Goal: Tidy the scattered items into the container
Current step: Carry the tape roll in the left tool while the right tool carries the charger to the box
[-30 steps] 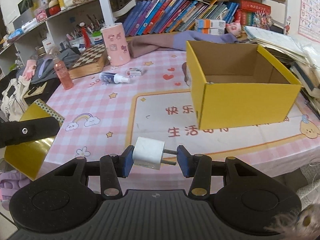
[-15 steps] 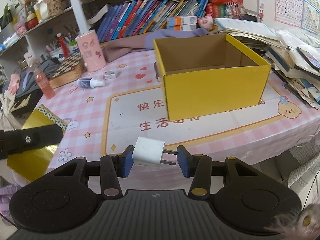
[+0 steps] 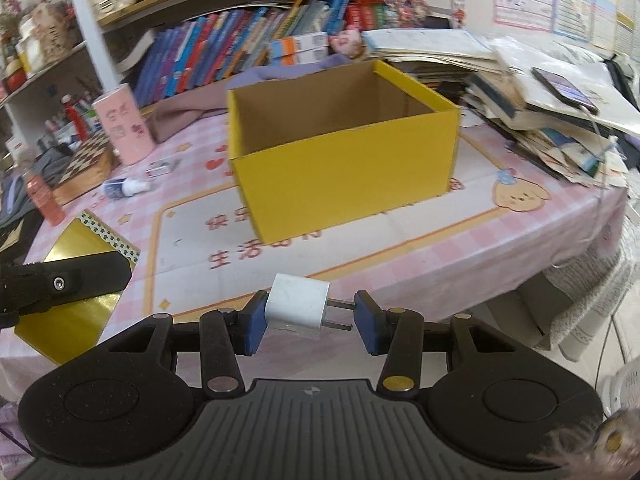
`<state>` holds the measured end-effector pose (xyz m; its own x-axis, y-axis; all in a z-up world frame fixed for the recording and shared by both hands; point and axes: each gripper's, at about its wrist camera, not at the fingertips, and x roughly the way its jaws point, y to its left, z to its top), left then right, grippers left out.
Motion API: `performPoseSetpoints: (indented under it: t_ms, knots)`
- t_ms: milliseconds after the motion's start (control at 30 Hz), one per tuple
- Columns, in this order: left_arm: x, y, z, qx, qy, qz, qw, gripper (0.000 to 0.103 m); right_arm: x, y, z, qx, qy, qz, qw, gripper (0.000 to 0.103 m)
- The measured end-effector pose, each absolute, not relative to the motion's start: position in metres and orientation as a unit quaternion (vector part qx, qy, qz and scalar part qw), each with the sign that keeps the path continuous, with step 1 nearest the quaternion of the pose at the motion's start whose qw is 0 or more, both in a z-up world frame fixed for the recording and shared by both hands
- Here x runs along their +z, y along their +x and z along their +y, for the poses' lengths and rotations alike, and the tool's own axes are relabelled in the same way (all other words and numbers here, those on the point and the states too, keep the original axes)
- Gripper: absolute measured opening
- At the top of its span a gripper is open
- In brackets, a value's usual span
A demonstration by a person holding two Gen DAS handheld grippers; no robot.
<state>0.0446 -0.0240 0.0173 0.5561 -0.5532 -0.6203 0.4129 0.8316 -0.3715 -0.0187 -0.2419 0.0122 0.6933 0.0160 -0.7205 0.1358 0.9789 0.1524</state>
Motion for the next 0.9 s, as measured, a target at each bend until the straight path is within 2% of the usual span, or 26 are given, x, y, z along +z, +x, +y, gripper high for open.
performPoseSetpoints:
  t_ms: [367, 900]
  knots:
    - [0.015, 0.054, -0.059, -0.307, -0.079, 0.387, 0.866, 0.087, 0.012, -0.019, -0.270, -0.061, 0.103, 0.391, 0.912, 0.044]
    - [0.025, 0.076, -0.086, -0.310, -0.061, 0.354, 0.880, 0.087, 0.019, 0.007, -0.288, -0.050, 0.089, 0.367, 0.924, 0.044]
